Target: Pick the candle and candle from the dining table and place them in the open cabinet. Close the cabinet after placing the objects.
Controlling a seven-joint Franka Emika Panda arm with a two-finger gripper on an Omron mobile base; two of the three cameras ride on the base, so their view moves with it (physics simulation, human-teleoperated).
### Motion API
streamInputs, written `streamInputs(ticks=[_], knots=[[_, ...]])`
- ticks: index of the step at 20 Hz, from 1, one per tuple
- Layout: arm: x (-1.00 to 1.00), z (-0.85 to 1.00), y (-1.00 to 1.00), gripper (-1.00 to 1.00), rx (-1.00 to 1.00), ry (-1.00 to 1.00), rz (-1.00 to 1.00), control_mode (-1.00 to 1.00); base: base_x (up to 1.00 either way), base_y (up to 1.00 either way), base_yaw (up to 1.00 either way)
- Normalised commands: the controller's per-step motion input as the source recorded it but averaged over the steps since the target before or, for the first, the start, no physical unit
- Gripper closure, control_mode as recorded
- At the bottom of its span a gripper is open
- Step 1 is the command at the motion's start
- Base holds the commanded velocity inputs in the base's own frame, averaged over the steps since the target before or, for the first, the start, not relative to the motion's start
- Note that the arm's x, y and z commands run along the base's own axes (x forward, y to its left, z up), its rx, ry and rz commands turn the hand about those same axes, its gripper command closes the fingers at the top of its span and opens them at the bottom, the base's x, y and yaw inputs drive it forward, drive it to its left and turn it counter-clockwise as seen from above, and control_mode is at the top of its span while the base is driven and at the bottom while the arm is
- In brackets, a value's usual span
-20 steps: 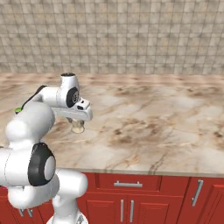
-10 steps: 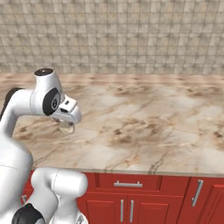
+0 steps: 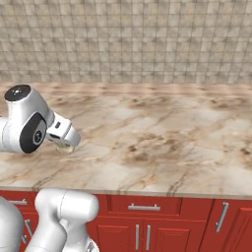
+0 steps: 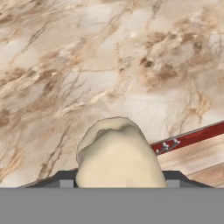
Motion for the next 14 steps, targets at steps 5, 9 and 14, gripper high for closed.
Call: streamInputs(ticks=[5,9,14], knots=[[0.00,0.00,0.00,1.00,0.00,0.00,-0.01,-1.00,0.00,0.00,0.00],[0.00,0.00,0.00,1.00,0.00,0.00,0.00,-1.00,0.00,0.00,0.00],[0.00,0.00,0.00,1.00,0.00,0.00,0.00,1.00,0.00,0.00,0.00]])
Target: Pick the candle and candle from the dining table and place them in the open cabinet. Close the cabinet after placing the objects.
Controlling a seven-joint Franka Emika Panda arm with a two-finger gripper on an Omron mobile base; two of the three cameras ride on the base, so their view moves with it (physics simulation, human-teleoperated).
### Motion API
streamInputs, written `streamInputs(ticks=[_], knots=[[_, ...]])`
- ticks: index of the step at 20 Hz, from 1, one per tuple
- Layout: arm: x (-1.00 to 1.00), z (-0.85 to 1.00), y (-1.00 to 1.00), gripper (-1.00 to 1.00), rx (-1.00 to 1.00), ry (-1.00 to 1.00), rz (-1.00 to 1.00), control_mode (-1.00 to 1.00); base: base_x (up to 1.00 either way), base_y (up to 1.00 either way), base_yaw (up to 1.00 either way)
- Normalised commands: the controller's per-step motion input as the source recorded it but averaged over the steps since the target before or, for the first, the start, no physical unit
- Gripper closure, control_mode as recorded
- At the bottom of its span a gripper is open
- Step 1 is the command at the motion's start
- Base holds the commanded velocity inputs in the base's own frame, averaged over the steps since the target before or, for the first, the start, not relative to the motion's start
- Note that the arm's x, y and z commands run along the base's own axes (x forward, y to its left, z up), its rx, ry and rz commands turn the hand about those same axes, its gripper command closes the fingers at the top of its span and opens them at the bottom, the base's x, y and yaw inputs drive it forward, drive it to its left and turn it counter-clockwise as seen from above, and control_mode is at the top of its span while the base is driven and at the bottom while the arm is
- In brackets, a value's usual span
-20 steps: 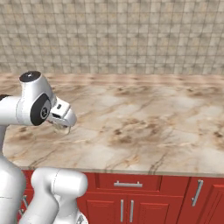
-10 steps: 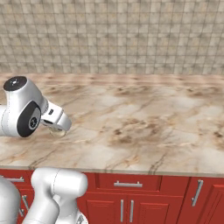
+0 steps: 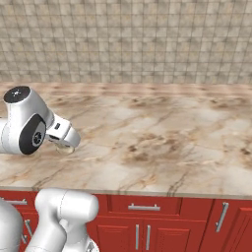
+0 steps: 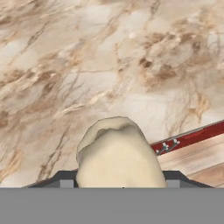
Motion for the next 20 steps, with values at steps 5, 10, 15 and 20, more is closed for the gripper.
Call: streamInputs(ticks=[5,10,15,20], knots=[[0.00,0.00,0.00,1.00,0.00,0.00,0.00,1.00,0.00,0.00,0.15],[0.00,0.00,0.00,1.00,0.00,0.00,0.00,1.00,0.02,0.01,0.88],[0.00,0.00,0.00,1.00,0.00,0.00,0.00,1.00,0.01,0.18,1.00],[0.00,0.00,0.00,1.00,0.00,0.00,0.00,1.00,0.00,0.41,0.97]])
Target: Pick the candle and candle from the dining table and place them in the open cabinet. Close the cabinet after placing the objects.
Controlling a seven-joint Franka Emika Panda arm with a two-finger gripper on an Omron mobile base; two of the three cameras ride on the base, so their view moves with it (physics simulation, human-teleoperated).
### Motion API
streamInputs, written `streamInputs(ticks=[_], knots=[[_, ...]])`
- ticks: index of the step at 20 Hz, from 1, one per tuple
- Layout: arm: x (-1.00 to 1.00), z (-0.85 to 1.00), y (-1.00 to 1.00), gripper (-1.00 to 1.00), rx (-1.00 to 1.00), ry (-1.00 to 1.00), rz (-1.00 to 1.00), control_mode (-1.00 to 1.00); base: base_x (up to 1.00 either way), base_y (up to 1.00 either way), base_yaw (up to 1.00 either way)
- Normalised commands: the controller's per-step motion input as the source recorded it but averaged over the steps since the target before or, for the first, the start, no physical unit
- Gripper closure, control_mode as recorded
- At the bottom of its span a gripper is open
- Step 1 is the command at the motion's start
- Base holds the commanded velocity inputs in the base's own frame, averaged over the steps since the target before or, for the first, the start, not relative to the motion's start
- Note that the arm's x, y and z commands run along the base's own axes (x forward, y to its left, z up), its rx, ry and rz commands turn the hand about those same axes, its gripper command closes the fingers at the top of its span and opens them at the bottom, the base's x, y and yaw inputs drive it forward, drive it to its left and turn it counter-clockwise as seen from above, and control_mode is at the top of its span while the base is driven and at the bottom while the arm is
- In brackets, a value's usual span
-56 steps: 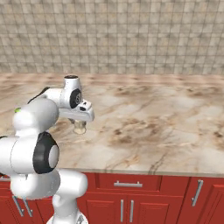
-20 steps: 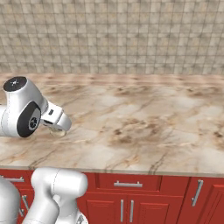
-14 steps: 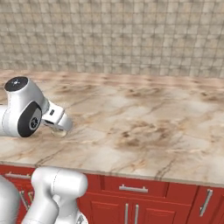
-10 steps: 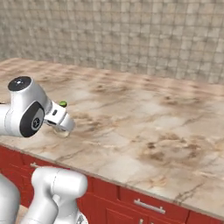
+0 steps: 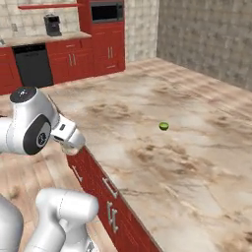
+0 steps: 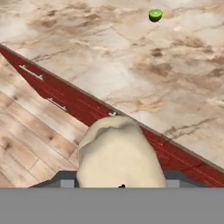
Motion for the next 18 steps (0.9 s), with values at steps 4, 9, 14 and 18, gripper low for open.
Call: streamInputs(ticks=[4,9,14,18], knots=[[0.00,0.00,0.00,1.00,0.00,0.00,0.00,1.00,0.00,0.66,0.87],[0.00,0.00,0.00,1.00,0.00,0.00,0.00,1.00,0.00,0.59,0.91],[0.00,0.00,0.00,1.00,0.00,0.00,0.00,1.00,0.00,0.53,0.95],[0.00,0.00,0.00,1.00,0.00,0.00,0.00,1.00,0.00,0.50,0.97]])
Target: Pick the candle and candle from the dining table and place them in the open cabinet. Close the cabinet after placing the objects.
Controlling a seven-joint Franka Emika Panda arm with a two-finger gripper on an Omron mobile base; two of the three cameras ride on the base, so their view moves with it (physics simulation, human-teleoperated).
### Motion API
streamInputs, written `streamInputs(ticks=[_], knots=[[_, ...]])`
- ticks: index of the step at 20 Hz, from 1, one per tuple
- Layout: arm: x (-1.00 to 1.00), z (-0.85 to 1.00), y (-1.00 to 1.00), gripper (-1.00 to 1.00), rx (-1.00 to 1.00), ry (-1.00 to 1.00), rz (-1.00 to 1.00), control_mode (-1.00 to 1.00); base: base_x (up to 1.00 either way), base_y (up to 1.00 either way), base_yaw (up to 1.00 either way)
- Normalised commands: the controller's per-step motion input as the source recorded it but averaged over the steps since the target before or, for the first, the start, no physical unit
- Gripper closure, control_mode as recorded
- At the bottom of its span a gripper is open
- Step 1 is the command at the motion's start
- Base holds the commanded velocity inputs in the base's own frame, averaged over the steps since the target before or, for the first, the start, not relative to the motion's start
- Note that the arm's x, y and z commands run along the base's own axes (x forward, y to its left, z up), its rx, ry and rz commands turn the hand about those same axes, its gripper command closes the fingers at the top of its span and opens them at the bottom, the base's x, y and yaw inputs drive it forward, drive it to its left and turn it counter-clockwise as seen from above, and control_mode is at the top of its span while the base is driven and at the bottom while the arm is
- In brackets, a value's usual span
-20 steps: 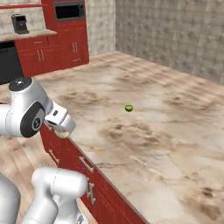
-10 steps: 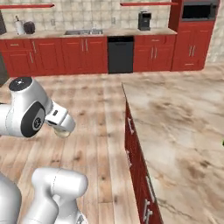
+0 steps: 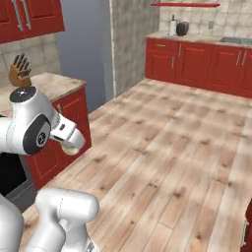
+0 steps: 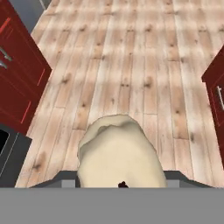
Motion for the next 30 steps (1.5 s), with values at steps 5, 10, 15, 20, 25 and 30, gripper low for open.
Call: streamInputs(ticks=[5,10,15,20,25,30], knots=[[0.00,0.00,0.00,1.00,0.00,0.00,0.00,1.00,0.00,0.50,0.93],[0.00,0.00,0.00,1.00,0.00,0.00,0.00,1.00,0.00,0.48,0.90],[0.00,0.00,0.00,1.00,0.00,0.00,0.00,1.00,0.03,0.43,0.85],[0.00,0.00,0.00,1.00,0.00,0.00,0.00,1.00,0.01,0.16,0.79],[0.00,0.00,0.00,1.00,0.00,0.00,0.00,1.00,0.03,-0.03,0.64],[0.00,0.00,0.00,1.00,0.00,0.00,0.00,1.00,0.20,-0.64,0.24]])
